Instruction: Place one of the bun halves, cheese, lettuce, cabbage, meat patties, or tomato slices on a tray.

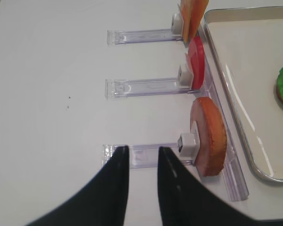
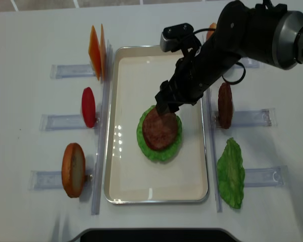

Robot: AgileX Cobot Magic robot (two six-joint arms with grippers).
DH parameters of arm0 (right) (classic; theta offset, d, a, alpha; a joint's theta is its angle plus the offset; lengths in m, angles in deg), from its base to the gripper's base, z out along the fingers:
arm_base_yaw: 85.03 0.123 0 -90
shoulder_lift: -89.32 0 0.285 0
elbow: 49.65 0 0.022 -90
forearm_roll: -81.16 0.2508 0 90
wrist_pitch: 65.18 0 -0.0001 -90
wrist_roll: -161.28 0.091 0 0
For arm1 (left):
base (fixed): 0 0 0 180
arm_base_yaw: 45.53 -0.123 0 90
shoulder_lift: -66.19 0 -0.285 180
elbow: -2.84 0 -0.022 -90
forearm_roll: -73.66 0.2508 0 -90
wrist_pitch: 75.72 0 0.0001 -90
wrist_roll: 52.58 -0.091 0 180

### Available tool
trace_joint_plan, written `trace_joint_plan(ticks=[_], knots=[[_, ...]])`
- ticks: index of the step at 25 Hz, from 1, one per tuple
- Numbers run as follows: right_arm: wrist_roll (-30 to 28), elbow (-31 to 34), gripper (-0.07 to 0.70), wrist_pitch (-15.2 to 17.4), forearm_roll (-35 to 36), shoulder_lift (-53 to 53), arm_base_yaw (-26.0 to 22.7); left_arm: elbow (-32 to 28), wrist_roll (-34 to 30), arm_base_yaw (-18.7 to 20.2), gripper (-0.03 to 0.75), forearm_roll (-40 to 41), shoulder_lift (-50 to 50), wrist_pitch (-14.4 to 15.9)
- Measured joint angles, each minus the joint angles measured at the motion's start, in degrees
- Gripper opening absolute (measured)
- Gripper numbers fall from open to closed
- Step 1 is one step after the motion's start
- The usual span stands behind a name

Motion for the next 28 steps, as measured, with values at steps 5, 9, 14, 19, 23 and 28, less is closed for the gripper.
trace_joint_plan(ticks=[5,9,14,19,23,28], knots=[[11.95,-8.39,0.470,7.65,-10.30,-0.30,0.05,0.00,0.00,0.00,0.159,0.00,0.00,0.00],[28.92,-14.29,0.461,16.39,-28.35,-0.68,0.23,0.00,0.00,0.00,0.159,0.00,0.00,0.00],[34.70,-15.67,0.453,23.89,-40.67,-0.95,-5.32,0.00,0.00,0.00,0.159,0.00,0.00,0.00],[32.02,-15.67,0.444,24.78,-40.28,-1.15,-22.40,0.00,0.00,0.00,0.159,0.00,0.00,0.00],[31.39,-15.61,0.417,25.04,-39.08,-2.67,-33.75,0.00,0.00,0.00,0.159,0.00,0.00,0.00],[30.12,-10.33,0.393,25.05,-39.19,-8.90,-35.68,0.00,0.00,0.00,0.159,0.00,0.00,0.00]])
